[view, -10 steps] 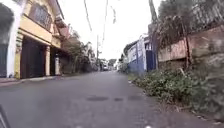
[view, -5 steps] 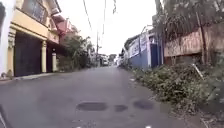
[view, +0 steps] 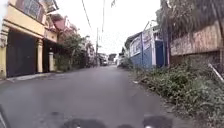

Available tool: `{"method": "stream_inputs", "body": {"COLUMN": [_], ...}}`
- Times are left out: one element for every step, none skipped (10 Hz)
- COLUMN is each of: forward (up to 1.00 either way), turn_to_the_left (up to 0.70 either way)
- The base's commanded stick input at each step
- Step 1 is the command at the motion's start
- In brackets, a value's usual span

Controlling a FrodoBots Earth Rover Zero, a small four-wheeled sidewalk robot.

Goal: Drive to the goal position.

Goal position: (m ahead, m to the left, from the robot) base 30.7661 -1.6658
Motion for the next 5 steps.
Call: {"method": "stream_inputs", "body": {"forward": [1.00,1.00,1.00,1.00,1.00], "turn_to_the_left": [0.01,0.13,0.25,0.24,0.00]}}
